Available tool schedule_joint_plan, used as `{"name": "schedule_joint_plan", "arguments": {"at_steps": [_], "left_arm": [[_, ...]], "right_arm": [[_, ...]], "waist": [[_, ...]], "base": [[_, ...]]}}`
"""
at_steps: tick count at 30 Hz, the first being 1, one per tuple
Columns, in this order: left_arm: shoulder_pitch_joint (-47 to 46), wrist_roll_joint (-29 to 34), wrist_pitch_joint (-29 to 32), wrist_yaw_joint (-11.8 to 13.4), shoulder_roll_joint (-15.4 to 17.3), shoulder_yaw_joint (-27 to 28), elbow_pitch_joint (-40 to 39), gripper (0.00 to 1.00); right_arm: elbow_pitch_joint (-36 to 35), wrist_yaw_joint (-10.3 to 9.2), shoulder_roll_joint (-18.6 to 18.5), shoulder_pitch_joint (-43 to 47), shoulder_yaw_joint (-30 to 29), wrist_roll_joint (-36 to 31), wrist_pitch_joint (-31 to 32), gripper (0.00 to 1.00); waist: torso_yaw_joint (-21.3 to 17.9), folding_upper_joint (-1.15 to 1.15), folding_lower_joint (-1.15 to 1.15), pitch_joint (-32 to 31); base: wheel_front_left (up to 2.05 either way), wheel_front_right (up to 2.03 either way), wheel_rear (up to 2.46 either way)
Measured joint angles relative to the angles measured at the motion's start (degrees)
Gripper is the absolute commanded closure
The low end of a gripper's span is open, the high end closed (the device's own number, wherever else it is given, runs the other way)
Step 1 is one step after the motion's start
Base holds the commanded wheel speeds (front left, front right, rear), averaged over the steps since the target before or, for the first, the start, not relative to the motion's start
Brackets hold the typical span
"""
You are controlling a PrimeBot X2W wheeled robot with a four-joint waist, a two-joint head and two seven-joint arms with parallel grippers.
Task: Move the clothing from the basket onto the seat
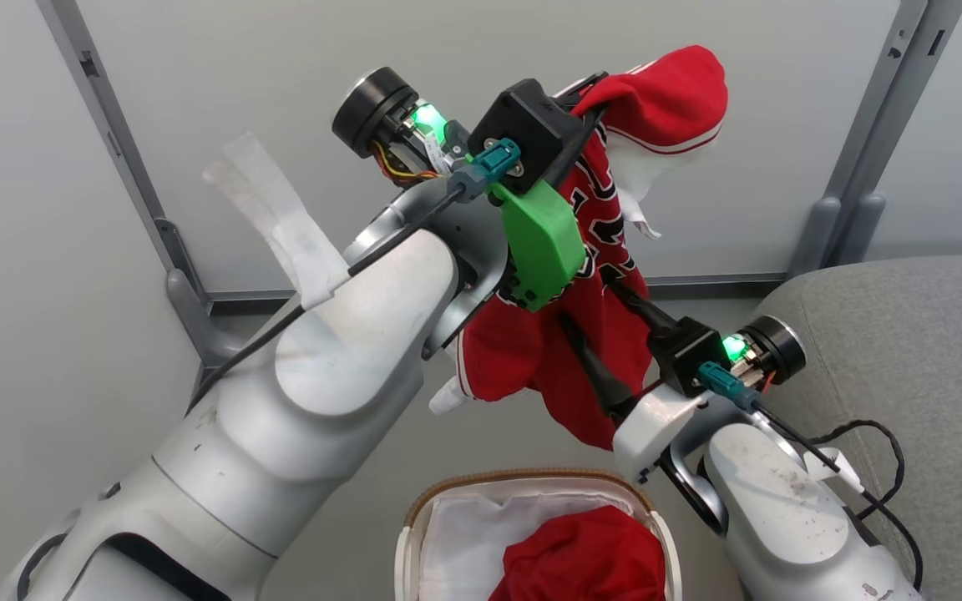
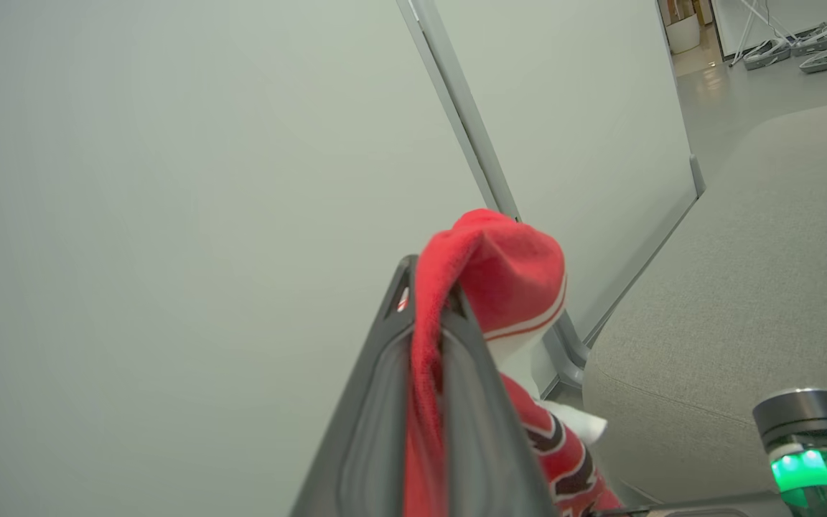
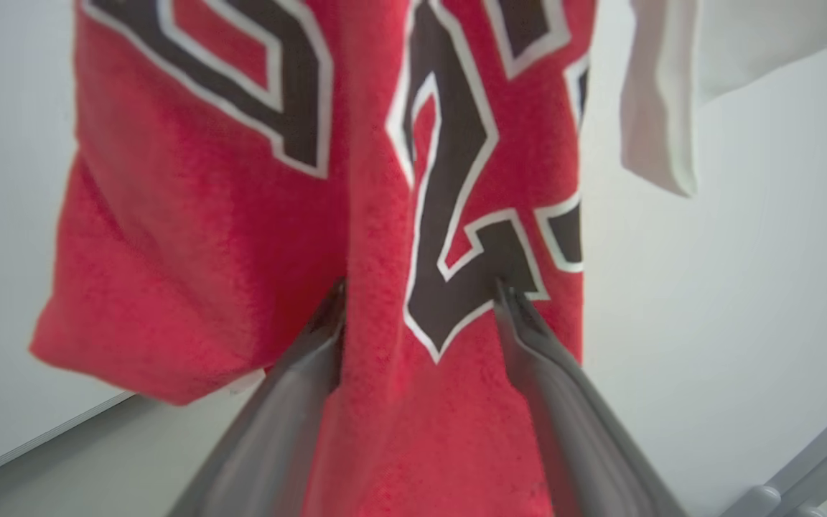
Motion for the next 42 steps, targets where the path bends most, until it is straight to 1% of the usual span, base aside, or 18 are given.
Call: {"name": "schedule_joint_plan", "arguments": {"at_steps": [1, 2, 3, 6, 12, 13, 14, 15, 16, 17, 18, 24, 28, 35, 38, 42], "left_arm": [[0.0, -0.4, 0.0, 0.1, 0.0, -0.1, -0.4, 1.00], [0.1, -0.8, 0.0, 0.2, 0.0, -0.1, -0.6, 1.00], [0.3, -0.9, 0.0, 0.4, 0.0, -0.1, -0.8, 1.00], [1.3, -1.2, -0.1, 1.2, 0.1, 0.0, -0.8, 1.00], [4.0, -2.4, -2.1, 2.2, 2.1, 1.4, 0.6, 1.00], [4.5, -2.6, -2.7, 2.4, 2.5, 1.7, 1.0, 0.97], [5.0, -2.8, -3.4, 2.4, 2.8, 1.9, 1.5, 0.84], [5.5, -3.2, -4.0, 2.4, 3.0, 2.1, 1.7, 0.56], [6.2, -3.4, -4.9, 2.5, 3.2, 2.2, 2.0, 0.40], [7.0, -3.8, -6.0, 2.5, 3.3, 2.3, 2.3, 0.02], [7.7, -3.8, -7.1, 2.4, 3.4, 2.3, 2.6, 0.00], [13.0, -4.4, -13.2, 1.8, 5.1, 1.9, 6.1, 0.00], [17.2, -5.7, -15.4, 1.5, 5.5, 2.4, 9.1, 0.00], [24.1, -7.3, -16.8, 1.2, 5.6, 5.1, 11.1, 0.00], [27.5, -7.8, -17.0, 1.4, 5.3, 7.6, 10.1, 0.00], [32.1, -6.8, -17.0, 1.4, 4.9, 10.4, 8.8, 0.00]], "right_arm": [[0.3, 0.00, 0.0, -0.6, 0.3, 0.1, 0.0, 0.70], [0.5, 0.00, 0.0, -1.0, 0.4, 0.2, 0.0, 0.83], [0.7, 0.00, 0.1, -1.6, 0.5, 0.3, 0.0, 1.00], [0.9, 0.00, 0.0, -2.4, 0.4, 0.3, 0.0, 1.00], [0.6, 0.00, 0.0, -2.5, 0.0, 0.3, 0.0, 1.00], [0.6, 0.00, 0.0, -2.5, -0.3, 0.3, 0.0, 1.00], [0.7, 0.00, 0.0, -2.5, -0.5, 0.3, 0.0, 1.00], [0.7, 0.00, 0.0, -2.4, -0.8, 0.3, 0.0, 1.00], [0.7, 0.00, 0.0, -2.4, -1.1, 0.2, 0.0, 1.00], [0.8, 0.00, 0.0, -2.4, -1.5, 0.2, 0.0, 1.00], [0.8, 0.00, 0.0, -2.4, -1.9, 0.2, 0.0, 1.00], [0.6, 0.00, 0.0, -2.3, -4.6, -0.6, 0.0, 1.00], [0.5, 0.00, 0.0, -2.0, -6.4, -1.7, 0.0, 1.00], [-0.3, 0.00, 0.0, -1.0, -8.2, -3.0, 0.0, 1.00], [-0.7, 0.00, 0.0, -0.4, -8.8, -3.2, 0.0, 1.00], [-1.0, 0.00, 0.0, 0.0, -9.5, -3.7, 0.0, 1.00]], "waist": [[0.2, 0.00, 0.00, -0.1], [0.3, 0.00, 0.00, -0.1], [0.5, 0.00, 0.00, -0.1], [0.5, 0.00, 0.00, -0.1], [-0.4, 0.00, 0.00, 0.2], [-0.6, 0.00, 0.00, 0.3], [-0.9, 0.00, 0.00, 0.4], [-1.0, 0.00, 0.00, 0.4], [-1.2, 0.00, 0.00, 0.5], [-1.4, 0.00, 0.00, 0.6], [-1.6, 0.00, 0.00, 0.7], [-2.5, 0.00, 0.00, 1.1], [-3.2, 0.00, 0.00, 1.4], [-4.2, 0.00, 0.00, 1.9], [-4.6, 0.00, 0.00, 2.2], [-4.9, 0.00, 0.00, 2.5]], "base": [[0.00, 0.00, 0.00], [0.00, 0.00, 0.00], [0.00, 0.00, 0.00], [0.00, 0.00, 0.00], [0.00, 0.00, 0.00], [0.00, 0.00, 0.00], [0.00, 0.00, 0.00], [0.00, 0.00, 0.00], [0.00, 0.00, 0.00], [0.00, 0.00, 0.00], [0.00, 0.00, 0.00], [0.00, 0.00, 0.00], [0.00, 0.00, 0.00], [0.00, 0.00, 0.00], [0.00, 0.00, 0.00], [0.00, 0.00, 0.00]]}}
